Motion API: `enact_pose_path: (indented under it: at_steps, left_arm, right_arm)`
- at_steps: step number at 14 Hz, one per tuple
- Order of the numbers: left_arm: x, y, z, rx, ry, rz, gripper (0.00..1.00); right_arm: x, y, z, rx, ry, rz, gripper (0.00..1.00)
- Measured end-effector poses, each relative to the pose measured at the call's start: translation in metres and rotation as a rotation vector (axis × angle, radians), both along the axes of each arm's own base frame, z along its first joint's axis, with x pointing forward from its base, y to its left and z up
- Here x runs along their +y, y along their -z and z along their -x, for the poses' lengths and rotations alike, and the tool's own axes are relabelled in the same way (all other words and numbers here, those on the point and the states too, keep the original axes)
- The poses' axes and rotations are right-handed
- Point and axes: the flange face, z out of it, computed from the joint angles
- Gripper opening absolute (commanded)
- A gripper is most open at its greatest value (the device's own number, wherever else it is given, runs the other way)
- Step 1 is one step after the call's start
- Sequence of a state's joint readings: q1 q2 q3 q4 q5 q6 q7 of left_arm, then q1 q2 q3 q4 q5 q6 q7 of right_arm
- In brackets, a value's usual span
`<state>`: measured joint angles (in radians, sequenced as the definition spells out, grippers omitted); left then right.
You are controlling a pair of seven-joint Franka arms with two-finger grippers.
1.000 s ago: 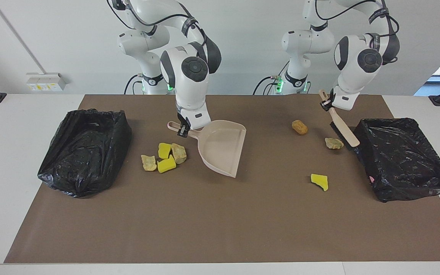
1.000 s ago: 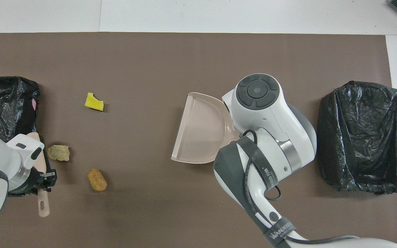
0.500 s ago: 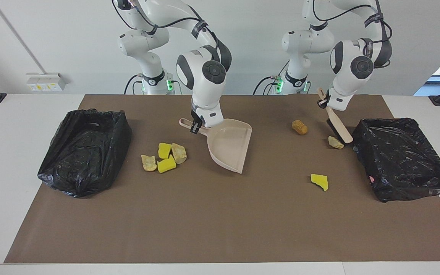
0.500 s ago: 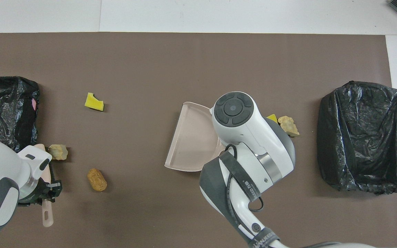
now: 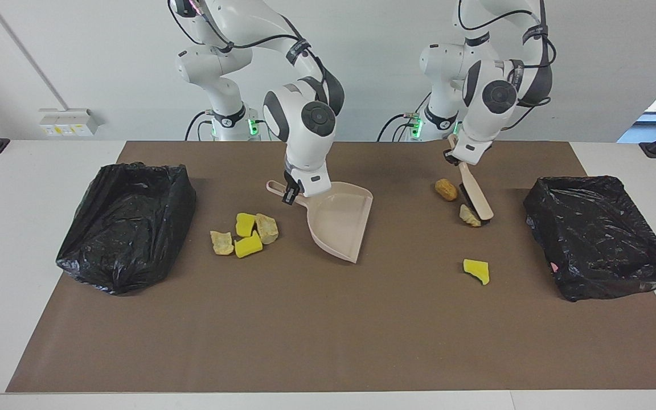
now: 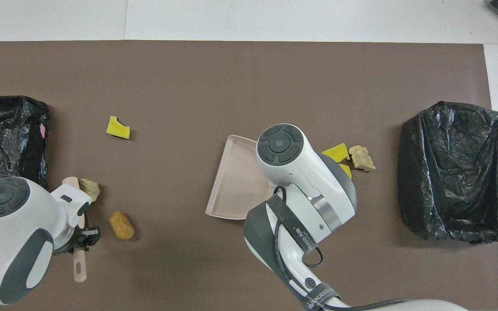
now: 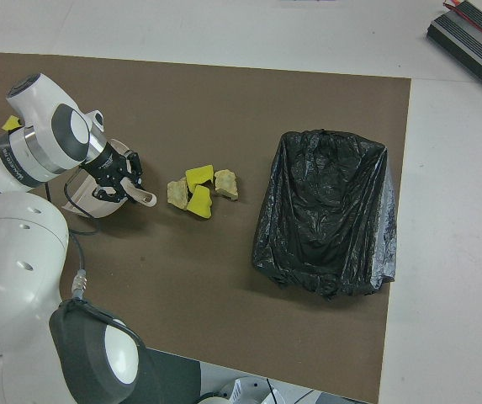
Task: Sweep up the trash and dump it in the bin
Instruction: 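Sweep the bread pieces into the dustpan with the left gripper's brush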
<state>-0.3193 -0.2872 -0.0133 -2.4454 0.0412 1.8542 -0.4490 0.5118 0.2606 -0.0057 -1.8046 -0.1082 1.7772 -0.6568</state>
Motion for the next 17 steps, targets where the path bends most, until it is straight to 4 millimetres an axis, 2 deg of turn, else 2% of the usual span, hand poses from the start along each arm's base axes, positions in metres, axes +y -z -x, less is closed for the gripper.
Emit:
enact_pose_path:
  at_steps: [2,5,7,9,12,15,17]
  left_arm:
    - [-0.022,-0.021,-0.005,-0.017,0.004,0.045,0.0]
    - [-0.024,-0.048,0.001,0.062,-0.055,0.009,0.0]
    - [-0.023,-0.049,0.011,0.071,-0.153,-0.037,0.0]
    - [-0.021,-0.043,0.021,0.068,-0.245,-0.076,0.0]
    - [-0.019,-0.025,0.036,0.058,-0.382,-0.136,0.0]
    - [-0.031,0.006,0.047,0.014,-0.478,-0.152,0.0]
    - [-0.041,0.019,0.047,-0.008,-0.52,-0.126,0.0]
  right_arm:
    - [-0.005,0.004,0.0,0.009,0.008,0.005,0.0]
    - [-0.003,0.014,0.007,0.031,-0.015,0.012,0.0]
    - [0.006,0.016,0.012,0.013,-0.036,0.001,0.0]
    - [0.013,0.023,0.017,-0.02,-0.056,-0.022,0.0]
    - [0.009,0.033,0.027,-0.026,-0.062,-0.029,0.0]
    - [0.009,0.031,0.038,-0.021,-0.073,-0.026,0.0]
    - [0.008,0.031,0.041,-0.019,-0.074,-0.025,0.0]
